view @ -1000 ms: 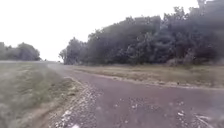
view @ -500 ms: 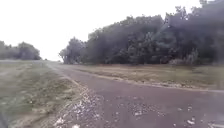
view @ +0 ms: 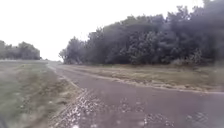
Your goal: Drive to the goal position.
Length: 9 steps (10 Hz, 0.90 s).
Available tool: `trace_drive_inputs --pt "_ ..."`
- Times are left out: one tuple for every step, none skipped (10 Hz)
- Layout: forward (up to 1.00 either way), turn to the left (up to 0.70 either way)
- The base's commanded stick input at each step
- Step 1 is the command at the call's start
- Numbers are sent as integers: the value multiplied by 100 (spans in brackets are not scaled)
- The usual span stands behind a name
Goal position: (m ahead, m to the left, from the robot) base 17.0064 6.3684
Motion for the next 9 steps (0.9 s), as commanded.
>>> trace_drive_inputs --pt "45 0" --pt "45 0" --pt "45 0" --pt "45 0" --pt "45 0" --pt "45 0" --pt "45 0" --pt "45 0" --pt "45 0"
